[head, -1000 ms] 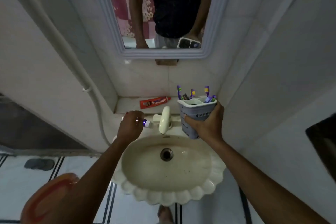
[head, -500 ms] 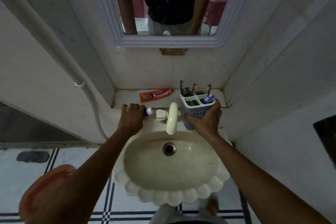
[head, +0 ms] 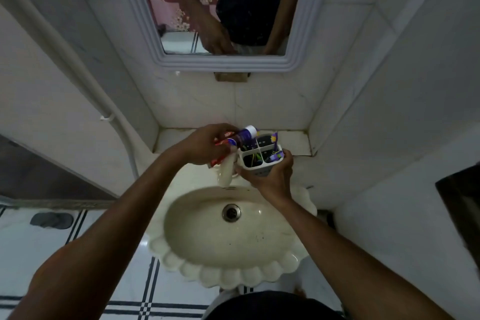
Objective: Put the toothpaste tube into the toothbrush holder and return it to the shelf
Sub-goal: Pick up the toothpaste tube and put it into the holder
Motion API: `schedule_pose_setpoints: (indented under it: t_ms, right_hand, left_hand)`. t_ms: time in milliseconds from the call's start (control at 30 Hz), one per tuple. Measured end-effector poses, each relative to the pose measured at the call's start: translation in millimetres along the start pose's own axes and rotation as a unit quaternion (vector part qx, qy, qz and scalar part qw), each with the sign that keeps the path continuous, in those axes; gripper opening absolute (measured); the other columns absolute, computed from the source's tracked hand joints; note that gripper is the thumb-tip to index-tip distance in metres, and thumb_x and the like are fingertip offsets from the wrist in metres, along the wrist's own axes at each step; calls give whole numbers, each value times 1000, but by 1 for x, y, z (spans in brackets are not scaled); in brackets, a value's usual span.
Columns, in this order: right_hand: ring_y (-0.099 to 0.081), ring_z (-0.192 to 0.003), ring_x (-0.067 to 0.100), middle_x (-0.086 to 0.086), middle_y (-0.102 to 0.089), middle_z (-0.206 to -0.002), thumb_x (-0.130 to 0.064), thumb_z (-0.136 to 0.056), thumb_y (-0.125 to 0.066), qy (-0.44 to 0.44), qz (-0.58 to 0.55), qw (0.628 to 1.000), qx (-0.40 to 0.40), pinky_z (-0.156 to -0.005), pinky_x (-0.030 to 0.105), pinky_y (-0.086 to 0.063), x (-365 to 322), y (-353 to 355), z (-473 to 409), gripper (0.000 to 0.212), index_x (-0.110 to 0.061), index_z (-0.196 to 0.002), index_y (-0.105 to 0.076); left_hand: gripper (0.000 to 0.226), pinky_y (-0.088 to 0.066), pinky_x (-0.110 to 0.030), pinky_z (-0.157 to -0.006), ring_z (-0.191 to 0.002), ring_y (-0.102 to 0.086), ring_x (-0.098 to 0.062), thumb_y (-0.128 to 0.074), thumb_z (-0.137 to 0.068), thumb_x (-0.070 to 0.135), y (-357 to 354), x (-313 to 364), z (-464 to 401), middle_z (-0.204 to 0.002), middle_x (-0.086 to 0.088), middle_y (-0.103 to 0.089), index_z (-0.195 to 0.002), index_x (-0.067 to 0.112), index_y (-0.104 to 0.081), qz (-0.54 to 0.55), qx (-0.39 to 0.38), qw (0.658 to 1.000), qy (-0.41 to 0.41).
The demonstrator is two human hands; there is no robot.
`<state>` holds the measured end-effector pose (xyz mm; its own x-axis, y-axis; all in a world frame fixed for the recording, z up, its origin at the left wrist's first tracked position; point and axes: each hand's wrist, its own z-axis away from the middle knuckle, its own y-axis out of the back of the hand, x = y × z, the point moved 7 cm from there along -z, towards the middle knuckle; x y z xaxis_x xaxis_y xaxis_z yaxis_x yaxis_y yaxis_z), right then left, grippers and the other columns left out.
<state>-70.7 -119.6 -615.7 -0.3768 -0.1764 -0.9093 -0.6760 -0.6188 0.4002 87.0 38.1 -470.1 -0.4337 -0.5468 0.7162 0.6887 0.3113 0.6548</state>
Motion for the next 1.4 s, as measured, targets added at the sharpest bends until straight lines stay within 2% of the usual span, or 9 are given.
schedule_pose_setpoints:
  t_ms: [200,333,500,633,833,1033,1167,1267,1400]
  right_hand:
    - [-65,-130,27,-2,-61,-143,-79,-45,-103,11,4,1000,-7,-99,50,-65,0,10,-3,135,-29,-151,-35]
    - [-69,-124,22,-4,-66,-138,-81,-41,-102,0,-7,1000,7,-95,45,-66,-2,20,-2,134,-28,-146,-38]
    - [-72,-118,20,-3,-68,-134,-81,-40,-102,-21,-15,1000,11,-90,39,-67,1,32,-4,131,-26,-141,-38]
    - [-72,-115,17,-4,-69,-134,-75,-44,-104,-29,-8,1000,3,-79,21,-59,0,37,-7,128,-24,-143,-39]
    - [-72,-119,18,-6,-68,-136,-82,-41,-101,-25,-2,1000,16,-90,41,-68,0,42,-8,132,-27,-144,-41]
    - [-70,-120,18,-6,-63,-138,-75,-46,-103,-21,4,999,25,-83,27,-60,2,46,-7,128,-27,-147,-42]
    - [-63,-124,19,-3,-52,-145,-66,-51,-105,-13,16,1000,13,-85,28,-56,0,42,-9,130,-26,-155,-37]
    - [-63,-125,22,-1,-50,-142,-64,-51,-106,-17,17,1000,14,-81,23,-53,0,39,-11,127,-24,-152,-39]
    - [-64,-122,20,0,-50,-142,-61,-52,-107,-26,9,999,19,-88,29,-57,-3,33,-15,125,-23,-149,-39]
  left_hand:
    - [35,-50,-30,-80,-98,-67,-20,-81,-91,23,-8,34,-17,-116,-2,-74,-125,20,-75,-174,56,983,-27]
    - [28,-58,-40,-81,-95,-69,-24,-84,-87,25,-15,49,-21,-105,-3,-76,-114,19,-76,-209,78,974,-38]
    - [33,-56,-36,-80,-96,-69,-22,-86,-85,28,-26,56,-25,-108,-2,-76,-116,22,-74,-185,77,978,-56]
    - [30,-48,-22,-74,-91,-66,-16,-84,-89,20,-29,58,-27,-109,-3,-77,-117,17,-75,-155,82,982,-72]
    - [15,-61,-35,-79,-84,-73,-12,-75,-97,16,-12,63,-26,-99,5,-80,-112,17,-77,-75,159,978,-113]
    - [10,-50,-8,-67,-80,-69,-1,-76,-98,20,7,12,-22,-90,8,-75,-106,14,-80,23,242,969,-50]
    - [16,-57,-29,-74,-78,-70,-8,-74,-100,26,2,-60,-22,-87,4,-75,-105,12,-79,33,271,961,41]
    - [18,-56,-32,-81,-76,-69,-7,-72,-100,30,-12,-106,-26,-84,5,-76,-102,14,-80,12,258,962,84]
    - [21,-56,-34,-87,-96,-74,-24,-68,-102,28,-21,-136,-44,-105,-4,-81,-113,14,-80,-14,230,969,92]
